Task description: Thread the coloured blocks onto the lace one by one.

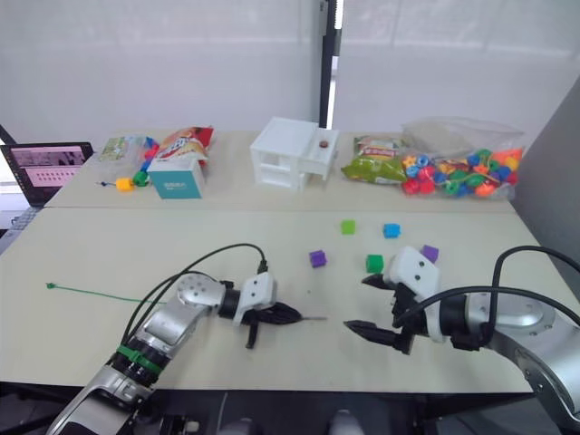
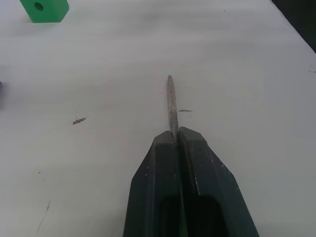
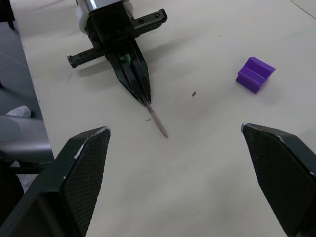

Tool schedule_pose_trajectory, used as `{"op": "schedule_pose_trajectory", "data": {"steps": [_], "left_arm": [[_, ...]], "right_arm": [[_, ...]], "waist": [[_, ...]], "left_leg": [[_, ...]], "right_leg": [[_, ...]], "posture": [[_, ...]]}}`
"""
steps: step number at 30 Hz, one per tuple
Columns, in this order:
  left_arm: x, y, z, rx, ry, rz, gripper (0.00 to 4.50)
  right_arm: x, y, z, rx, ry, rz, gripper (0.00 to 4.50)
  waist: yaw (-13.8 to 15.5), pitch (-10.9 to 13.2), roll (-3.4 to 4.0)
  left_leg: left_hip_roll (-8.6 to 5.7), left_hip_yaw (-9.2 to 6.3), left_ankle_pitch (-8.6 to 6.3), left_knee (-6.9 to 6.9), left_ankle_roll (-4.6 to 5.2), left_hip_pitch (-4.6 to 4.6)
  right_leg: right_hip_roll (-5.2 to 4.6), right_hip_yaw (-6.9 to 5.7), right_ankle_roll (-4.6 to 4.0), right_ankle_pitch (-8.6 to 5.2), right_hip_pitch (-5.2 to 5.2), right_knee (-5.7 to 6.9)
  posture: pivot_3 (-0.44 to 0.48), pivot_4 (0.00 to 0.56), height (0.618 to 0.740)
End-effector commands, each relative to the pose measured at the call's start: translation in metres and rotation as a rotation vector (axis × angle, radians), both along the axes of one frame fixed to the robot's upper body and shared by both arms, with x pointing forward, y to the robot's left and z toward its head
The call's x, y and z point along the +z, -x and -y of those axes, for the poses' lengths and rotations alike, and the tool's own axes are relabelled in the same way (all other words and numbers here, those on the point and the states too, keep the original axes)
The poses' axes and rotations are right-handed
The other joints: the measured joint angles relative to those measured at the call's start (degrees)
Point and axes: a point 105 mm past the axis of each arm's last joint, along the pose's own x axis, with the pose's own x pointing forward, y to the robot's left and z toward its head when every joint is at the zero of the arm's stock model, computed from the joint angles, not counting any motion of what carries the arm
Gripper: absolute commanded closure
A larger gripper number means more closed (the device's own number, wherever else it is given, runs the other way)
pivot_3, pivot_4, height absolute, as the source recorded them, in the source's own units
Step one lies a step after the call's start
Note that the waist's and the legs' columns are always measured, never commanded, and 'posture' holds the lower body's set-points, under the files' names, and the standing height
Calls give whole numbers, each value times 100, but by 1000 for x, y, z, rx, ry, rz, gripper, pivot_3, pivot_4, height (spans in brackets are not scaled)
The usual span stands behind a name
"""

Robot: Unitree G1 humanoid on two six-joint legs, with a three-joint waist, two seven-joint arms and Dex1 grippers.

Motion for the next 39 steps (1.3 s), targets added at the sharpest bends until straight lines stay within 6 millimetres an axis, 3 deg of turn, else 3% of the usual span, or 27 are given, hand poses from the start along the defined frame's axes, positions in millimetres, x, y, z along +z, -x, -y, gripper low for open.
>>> {"op": "schedule_pose_trajectory", "data": {"steps": [1, 4, 8, 16, 20, 25, 30, 39], "left_arm": [[30, -4, 2, 11, 88, 52, 4457], [43, -4, -1, 15, 115, 68, 4457], [51, -2, -3, 4, 132, 69, 4457], [52, -1, -8, -19, 110, 48, 4457], [51, 2, -8, -33, 106, 43, 4457], [51, 9, -11, -45, 113, 32, 4457], [47, 13, -18, -25, 85, 34, 4457], [47, 13, -27, 49, 86, 62, 4457]], "right_arm": [[7, 1, 1, -17, -42, 28, 0], [7, -5, 13, -129, -161, 46, 0], [-5, -14, 42, -337, -170, 112, 0], [-21, -34, 100, -803, -286, 327, 0], [-24, -50, 117, -1013, -336, 419, 0], [-37, -78, 124, -1150, -315, 443, 0], [-40, -103, 128, -1173, -317, 442, 0], [-57, -133, 118, -1132, -263, 413, 0]], "waist": [[1, 0, 0], [10, 0, -1], [30, -1, -1], [-22, -2, 2], [-43, -3, 7], [-60, -5, 10], [-78, -5, 13], [-133, -5, 14]], "left_leg": [[0, 0, 0, 0, 0, -1], [0, -1, 0, 0, 0, -2], [-6, -3, 0, 0, 0, -4], [-5, 0, 0, -3, -1, 0], [-4, 2, 1, -8, -2, 6], [-4, 3, 2, -9, -4, 9], [-5, 4, 2, -14, -4, 10], [-4, 3, 2, -17, -3, 10]], "right_leg": [[0, 0, 0, 0, -1, 1], [0, 0, 0, 0, -2, 2], [-3, 4, 2, 2, -2, 2], [-2, 8, 2, 2, -7, 11], [-2, 9, 2, 1, -9, 16], [-1, 13, 1, 2, -11, 20], [-1, 15, 1, 2, -12, 19], [-2, 15, 1, 2, -13, 22]], "posture": [[0, 150, 740], [0, 150, 740], [0, 150, 740], [0, 150, 740], [0, 150, 740], [0, 150, 740], [0, 150, 740], [0, 150, 740]]}}
